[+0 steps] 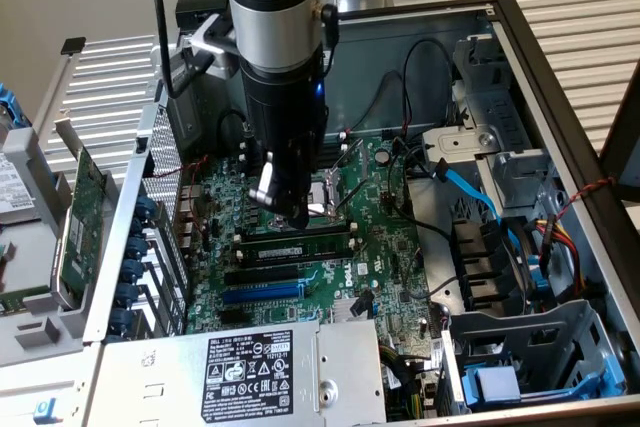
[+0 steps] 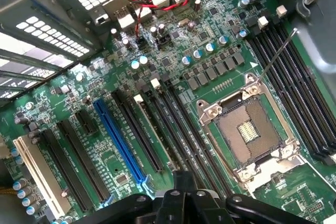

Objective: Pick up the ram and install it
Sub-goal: 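Press down the ram until it locks into place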

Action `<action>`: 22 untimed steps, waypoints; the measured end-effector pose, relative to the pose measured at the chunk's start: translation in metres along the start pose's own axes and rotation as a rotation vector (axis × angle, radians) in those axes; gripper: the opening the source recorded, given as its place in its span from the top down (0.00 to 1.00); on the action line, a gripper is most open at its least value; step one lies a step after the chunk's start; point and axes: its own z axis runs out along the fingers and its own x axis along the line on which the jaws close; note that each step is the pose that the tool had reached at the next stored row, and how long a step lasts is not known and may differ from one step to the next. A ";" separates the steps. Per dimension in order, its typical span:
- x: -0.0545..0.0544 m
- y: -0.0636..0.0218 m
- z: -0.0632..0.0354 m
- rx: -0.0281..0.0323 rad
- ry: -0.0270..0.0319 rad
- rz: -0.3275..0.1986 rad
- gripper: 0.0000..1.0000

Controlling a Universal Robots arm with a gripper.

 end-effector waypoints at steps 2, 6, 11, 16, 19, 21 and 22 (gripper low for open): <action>0.000 0.0000 0.0000 0.0002 0.0000 0.029 0.89; 0.000 0.0000 0.0000 0.0006 -0.0001 0.085 0.89; 0.000 0.0000 0.0000 0.0011 -0.0003 0.157 0.89; 0.000 0.0000 0.0000 0.0015 -0.0004 0.230 0.89; 0.000 0.0000 0.0000 0.0019 -0.0005 0.272 0.89; 0.000 0.0000 0.0000 0.0021 -0.0005 0.302 0.89; 0.000 0.0000 0.0000 0.0022 -0.0006 0.316 0.89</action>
